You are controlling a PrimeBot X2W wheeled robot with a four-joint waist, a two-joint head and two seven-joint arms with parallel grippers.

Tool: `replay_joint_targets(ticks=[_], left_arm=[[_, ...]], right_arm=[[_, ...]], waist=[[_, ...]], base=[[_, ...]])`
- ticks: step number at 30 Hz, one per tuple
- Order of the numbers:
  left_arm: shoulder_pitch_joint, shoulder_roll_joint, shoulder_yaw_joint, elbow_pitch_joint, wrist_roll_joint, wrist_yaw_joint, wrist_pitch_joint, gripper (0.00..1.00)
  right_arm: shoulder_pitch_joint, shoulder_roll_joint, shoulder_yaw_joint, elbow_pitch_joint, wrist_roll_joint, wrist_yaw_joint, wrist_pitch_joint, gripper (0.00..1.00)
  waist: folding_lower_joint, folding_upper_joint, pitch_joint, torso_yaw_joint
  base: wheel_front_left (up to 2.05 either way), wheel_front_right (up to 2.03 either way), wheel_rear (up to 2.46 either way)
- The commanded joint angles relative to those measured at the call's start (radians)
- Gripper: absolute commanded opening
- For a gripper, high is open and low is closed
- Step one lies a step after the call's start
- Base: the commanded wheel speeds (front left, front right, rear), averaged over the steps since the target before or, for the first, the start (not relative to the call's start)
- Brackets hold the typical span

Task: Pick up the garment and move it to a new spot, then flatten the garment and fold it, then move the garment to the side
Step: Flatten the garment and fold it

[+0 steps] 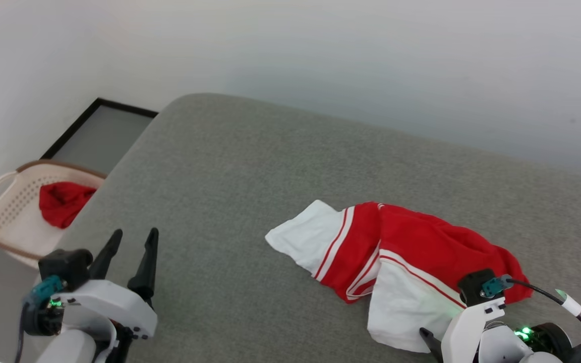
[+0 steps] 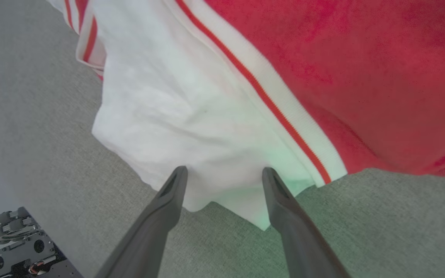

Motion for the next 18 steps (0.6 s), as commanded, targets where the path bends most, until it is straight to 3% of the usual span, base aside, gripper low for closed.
replay_joint_targets(ticks=[1, 7, 9, 10, 18], left_arm=[[-0.005, -0.008, 0.001, 0.004, 0.007, 0.006, -0.014, 1.0], [0.011, -0.035, 0.021, 0.046, 0.04, 0.004, -0.058, 1.0], [0.016, -0.039, 0.035, 0.051, 0.059, 0.007, -0.065, 1.0], [0.018, -0.043, 0.043, 0.05, 0.068, 0.011, -0.066, 1.0], [0.066, -0.091, 0.151, 0.015, 0.127, -0.01, -0.066, 1.0]], right_arm=[[-0.01, 0.003, -0.002, 0.011, -0.001, -0.001, -0.005, 1.0], [-0.025, 0.009, -0.004, 0.078, 0.004, -0.001, 0.003, 1.0], [-0.033, 0.005, -0.007, 0.096, 0.007, -0.001, 0.006, 0.17], [-0.036, 0.004, -0.007, 0.103, 0.008, -0.001, 0.007, 0.0], [-0.065, -0.027, -0.005, 0.1, 0.027, -0.001, 0.042, 0.0]], waist=[[-0.0001, 0.0, 0.016, 0.018], [-0.0001, 0.0, 0.022, 0.038], [-0.0001, 0.0, 0.021, 0.042], [-0.0001, 0.0, 0.02, 0.043], [-0.0001, 0.0, 0.006, 0.041]], base=[[0.0, 0.0, 0.0], [0.0, 0.0, 0.0], [0.0, 0.0, 0.0], [0.0, 0.0, 0.0], [0.0, 0.0, 0.0]])
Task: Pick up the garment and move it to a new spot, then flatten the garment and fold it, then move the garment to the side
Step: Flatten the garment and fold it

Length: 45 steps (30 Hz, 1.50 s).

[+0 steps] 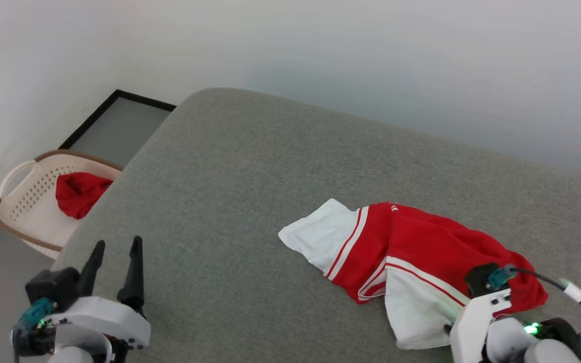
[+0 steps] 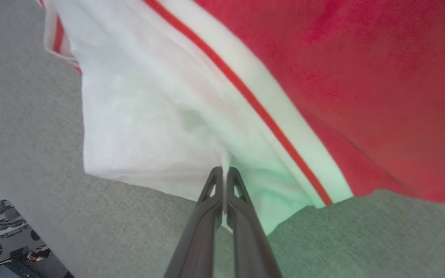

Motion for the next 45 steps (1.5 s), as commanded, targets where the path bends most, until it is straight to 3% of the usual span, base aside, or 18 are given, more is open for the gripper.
replay_joint_targets(ticks=[1, 13, 23, 32, 33, 34, 35, 45], left_arm=[[0.009, -0.006, 0.012, -0.004, 0.014, -0.009, 0.0, 1.0], [0.058, -0.043, 0.099, -0.001, 0.062, -0.052, 0.0, 1.0], [0.052, -0.066, 0.104, 0.019, 0.089, -0.082, 0.0, 1.0], [0.046, -0.075, 0.099, 0.039, 0.1, -0.097, 0.0, 1.0], [0.045, -0.076, 0.099, 0.038, 0.102, -0.098, 0.0, 1.0], [0.044, -0.077, 0.1, 0.039, 0.105, -0.099, 0.0, 1.0], [0.043, -0.078, 0.099, 0.04, 0.105, -0.1, 0.0, 1.0], [0.066, -0.07, 0.119, 0.033, 0.109, -0.094, 0.0, 1.0]], right_arm=[[-0.008, -0.014, -0.005, -0.01, 0.001, -0.001, 0.01, 0.0], [-0.018, -0.176, -0.144, -0.166, 0.019, -0.001, 0.115, 0.0], [0.005, -0.31, -0.294, -0.158, 0.011, -0.001, 0.153, 0.0], [0.016, -0.295, -0.329, -0.046, 0.005, -0.001, 0.092, 0.0], [0.012, -0.297, -0.321, -0.031, 0.001, -0.001, 0.081, 0.18], [0.004, -0.292, -0.318, -0.018, 0.001, -0.001, 0.068, 0.42], [-0.004, -0.29, -0.316, -0.004, -0.002, -0.001, 0.055, 1.0], [-0.061, -0.328, -0.242, -0.001, 0.023, -0.001, -0.024, 1.0]], waist=[[0.0, 0.0, -0.004, -0.004], [0.0, 0.0, -0.029, -0.06], [0.0, 0.0, -0.042, -0.094], [0.0, 0.0, -0.039, -0.113], [0.0, 0.0, -0.037, -0.115], [0.0, 0.0, -0.036, -0.117], [0.0, 0.0, -0.035, -0.12], [0.0, 0.0, -0.044, -0.176]], base=[[0.0, 0.0, 0.0], [0.0, 0.0, 0.0], [0.0, 0.0, 0.0], [0.0, 0.0, 0.0], [0.0, 0.0, 0.0], [0.0, 0.0, 0.0], [0.0, 0.0, 0.0], [0.0, 0.0, 0.0]])
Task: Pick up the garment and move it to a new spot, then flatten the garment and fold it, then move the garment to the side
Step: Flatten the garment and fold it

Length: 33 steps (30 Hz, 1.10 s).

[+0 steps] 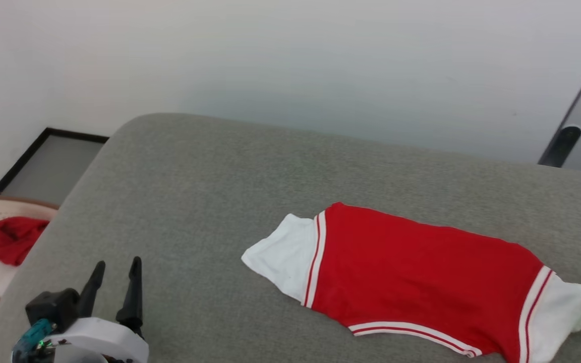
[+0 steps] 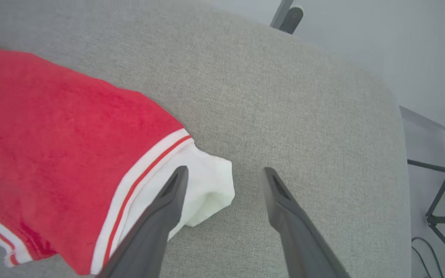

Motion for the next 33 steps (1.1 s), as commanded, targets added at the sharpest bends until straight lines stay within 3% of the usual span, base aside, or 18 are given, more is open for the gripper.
replay_joint_targets(ticks=[1, 5, 10, 17, 22, 27, 33], left_arm=[[0.012, 0.004, 0.003, -0.003, 0.004, 0.004, 0.0, 1.0], [0.03, 0.007, 0.021, -0.023, 0.0, 0.012, 0.0, 1.0], [0.058, 0.011, 0.049, -0.058, -0.009, 0.021, 0.0, 1.0], [0.083, 0.014, 0.078, -0.102, -0.023, 0.022, 0.0, 1.0], [0.087, 0.036, 0.081, -0.136, -0.057, 0.0, 0.027, 1.0], [0.048, 0.081, 0.064, -0.18, -0.136, -0.024, 0.158, 1.0], [-0.046, 0.146, 0.016, -0.212, -0.292, -0.034, 0.503, 1.0]], right_arm=[[-0.004, -0.007, 0.007, -0.008, 0.006, -0.001, -0.006, 1.0], [-0.009, -0.009, 0.026, -0.075, 0.004, -0.001, -0.088, 1.0], [0.021, 0.035, 0.043, -0.173, -0.039, -0.001, -0.266, 1.0], [0.1, 0.154, 0.039, -0.254, -0.149, -0.001, -0.54, 1.0], [0.149, 0.239, 0.023, -0.265, -0.214, -0.001, -0.651, 1.0], [0.154, 0.279, 0.004, -0.265, -0.232, -0.001, -0.665, 1.0], [0.13, 0.29, -0.005, -0.289, -0.235, -0.001, -0.649, 1.0]], waist=[[0.0, 0.0, -0.007, -0.022], [0.0, 0.0, -0.01, -0.066], [0.0, 0.0, -0.005, -0.125], [0.0, 0.0, 0.008, -0.203], [0.0, 0.0, 0.025, -0.252], [0.0, 0.0, 0.058, -0.286], [0.0, 0.0, 0.101, -0.312]], base=[[0.0, 0.0, 0.0], [0.0, 0.0, 0.0], [0.0, 0.0, 0.0], [0.0, 0.0, 0.0], [0.0, 0.0, 0.0], [0.0, 0.0, 0.0], [0.0, 0.0, 0.0]])
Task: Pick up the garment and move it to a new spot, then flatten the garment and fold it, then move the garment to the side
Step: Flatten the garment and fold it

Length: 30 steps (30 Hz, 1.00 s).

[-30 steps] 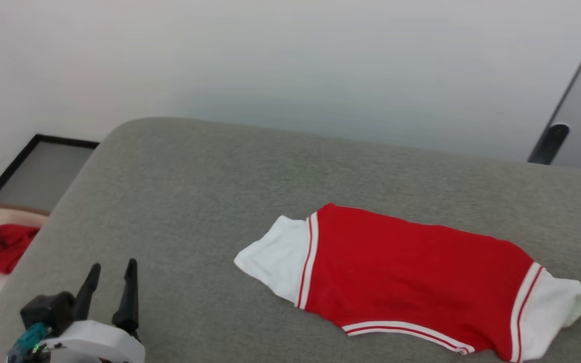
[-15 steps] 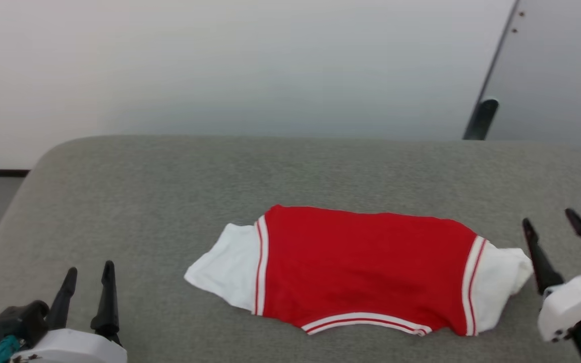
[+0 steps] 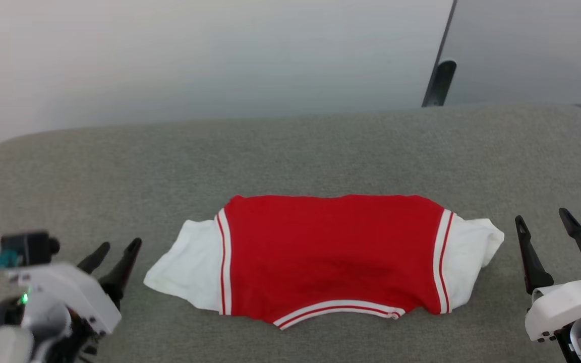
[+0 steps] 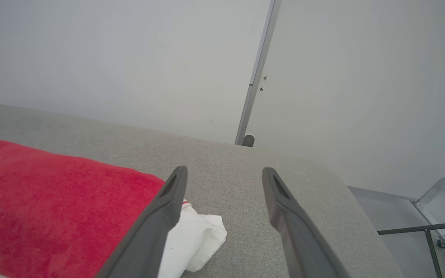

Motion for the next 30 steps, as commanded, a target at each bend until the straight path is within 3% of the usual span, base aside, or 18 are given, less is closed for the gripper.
replay_joint_targets(ticks=[1, 7, 11, 14, 21, 30], left_arm=[[-0.025, 0.019, -0.007, 0.0, -0.014, -0.004, 0.048, 1.0], [-0.127, 0.067, -0.077, 0.038, -0.088, 0.051, 0.388, 1.0], [-0.173, 0.09, -0.121, 0.05, -0.077, 0.102, 0.524, 1.0], [-0.195, 0.097, -0.15, 0.071, -0.059, 0.111, 0.57, 1.0], [-0.264, 0.103, -0.204, 0.179, -0.02, 0.085, 0.603, 1.0], [-0.339, 0.058, -0.26, 0.343, -0.007, 0.062, 0.635, 1.0]], right_arm=[[-0.013, 0.004, 0.001, -0.003, 0.005, -0.001, 0.006, 1.0], [-0.024, 0.016, 0.009, -0.01, 0.009, -0.001, 0.023, 1.0], [-0.021, 0.023, 0.008, -0.014, 0.01, -0.001, 0.033, 1.0], [-0.026, 0.026, 0.009, -0.018, 0.015, -0.001, 0.039, 1.0], [-0.046, 0.018, 0.008, -0.032, 0.024, -0.001, 0.053, 1.0], [-0.064, 0.014, 0.011, -0.053, 0.038, -0.001, 0.084, 1.0]], waist=[[-0.0001, 0.0, 0.027, -0.022], [-0.0001, 0.0, 0.051, -0.046], [-0.0001, 0.0, 0.063, -0.057], [-0.0001, 0.0, 0.075, -0.064], [-0.0001, 0.0, 0.114, -0.074], [-0.0001, 0.0, 0.162, -0.07]], base=[[0.0, 0.0, 0.0], [0.0, 0.0, 0.0], [0.0, 0.0, 0.0], [0.0, 0.0, 0.0], [0.0, 0.0, 0.0], [0.0, 0.0, 0.0]])
